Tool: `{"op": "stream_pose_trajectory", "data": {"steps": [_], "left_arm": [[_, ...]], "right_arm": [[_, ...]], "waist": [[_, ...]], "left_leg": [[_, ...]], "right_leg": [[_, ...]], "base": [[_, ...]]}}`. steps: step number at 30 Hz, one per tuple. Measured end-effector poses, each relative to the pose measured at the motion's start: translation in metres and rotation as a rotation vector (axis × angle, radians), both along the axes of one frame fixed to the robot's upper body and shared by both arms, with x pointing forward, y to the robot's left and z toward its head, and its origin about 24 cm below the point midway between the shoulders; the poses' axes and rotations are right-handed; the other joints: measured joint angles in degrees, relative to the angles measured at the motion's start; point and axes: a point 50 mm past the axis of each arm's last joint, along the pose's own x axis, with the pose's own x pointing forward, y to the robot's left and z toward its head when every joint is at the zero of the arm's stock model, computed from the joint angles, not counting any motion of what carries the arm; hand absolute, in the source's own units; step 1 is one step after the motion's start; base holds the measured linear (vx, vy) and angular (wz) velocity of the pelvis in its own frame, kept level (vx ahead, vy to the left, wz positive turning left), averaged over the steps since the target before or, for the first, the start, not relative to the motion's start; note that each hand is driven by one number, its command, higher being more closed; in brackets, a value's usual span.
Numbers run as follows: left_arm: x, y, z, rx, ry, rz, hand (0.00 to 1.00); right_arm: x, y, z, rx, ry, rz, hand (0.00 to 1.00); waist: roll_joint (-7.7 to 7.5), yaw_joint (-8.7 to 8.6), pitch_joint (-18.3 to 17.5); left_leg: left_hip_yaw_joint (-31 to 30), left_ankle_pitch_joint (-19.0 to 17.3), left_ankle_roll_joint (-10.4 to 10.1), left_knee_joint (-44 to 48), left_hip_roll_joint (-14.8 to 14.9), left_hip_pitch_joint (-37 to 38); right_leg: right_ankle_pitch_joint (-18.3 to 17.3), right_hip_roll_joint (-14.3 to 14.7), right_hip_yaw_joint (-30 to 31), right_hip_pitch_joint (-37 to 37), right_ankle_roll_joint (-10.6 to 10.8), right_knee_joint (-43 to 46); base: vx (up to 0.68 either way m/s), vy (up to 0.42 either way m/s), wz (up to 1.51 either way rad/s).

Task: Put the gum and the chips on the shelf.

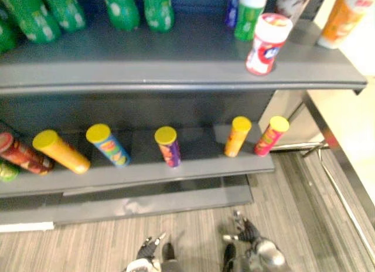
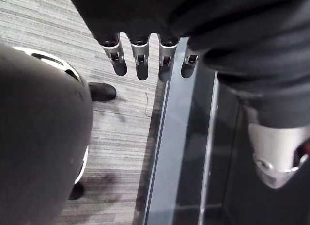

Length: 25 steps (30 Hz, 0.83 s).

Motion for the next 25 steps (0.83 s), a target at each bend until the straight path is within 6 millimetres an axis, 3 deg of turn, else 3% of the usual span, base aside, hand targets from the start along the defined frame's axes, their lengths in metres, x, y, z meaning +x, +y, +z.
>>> {"op": "stream_pose_trajectory", "data": {"steps": [3, 7, 11, 12, 17, 25], "left_arm": [[-0.007, -0.002, -0.003, -0.011, 0.029, -0.001, 0.00], [-0.014, -0.003, -0.006, -0.026, 0.043, 0.033, 0.00], [-0.022, -0.004, -0.008, -0.045, 0.064, 0.050, 0.00], [-0.025, -0.004, -0.009, -0.053, 0.072, 0.073, 0.00], [-0.031, -0.006, -0.011, -0.070, 0.085, 0.112, 0.00], [-0.034, -0.009, -0.012, -0.065, 0.096, 0.133, 0.00]], "right_arm": [[-0.015, -0.028, -0.012, -0.031, 0.080, -0.151, 0.00], [-0.028, -0.048, -0.020, -0.046, 0.137, -0.315, 0.00], [-0.063, -0.071, -0.033, -0.056, 0.280, -0.526, 0.00], [-0.079, -0.072, -0.038, -0.044, 0.350, -0.601, 0.00], [-0.108, -0.074, -0.043, 0.000, 0.439, -0.802, 0.00], [-0.121, -0.074, -0.046, 0.038, 0.484, -0.974, 0.00]], "waist": [[0.25, -0.92, -1.6], [0.84, -1.40, -2.4], [1.97, -1.98, -3.2], [1.87, -2.14, -3.5], [2.99, -2.93, -3.8], [3.62, -2.90, -4.2]], "left_leg": [[1.3, -0.4, 0.1, -0.3, -0.6, 1.2], [2.9, -1.0, 0.2, -0.3, -0.8, 2.5], [3.2, -1.6, 0.2, -0.4, -1.0, 4.2], [3.3, -1.7, 0.1, -0.6, -0.9, 4.6], [3.5, -1.8, 0.1, -0.7, -0.9, 5.0], [3.2, -1.9, 0.0, -0.7, -0.9, 5.0]], "right_leg": [[1.1, 0.0, 1.5, 1.4, 0.6, -2.2], [2.3, 0.1, 2.8, 2.6, 0.8, -4.1], [2.8, 0.1, 2.9, 4.8, 1.1, -5.9], [2.8, 0.2, 2.9, 5.1, 1.1, -6.1], [3.1, 0.3, 3.1, 5.6, 1.2, -6.9], [3.3, 0.4, 2.5, 6.4, 1.2, -7.9]], "base": [[0.06, 0.047, -0.17], [0.05, 0.033, -0.20], [0.01, 0.011, -0.03], [0.00, 0.004, -0.05], [0.01, -0.002, -0.06], [0.01, -0.001, 0.03]]}}
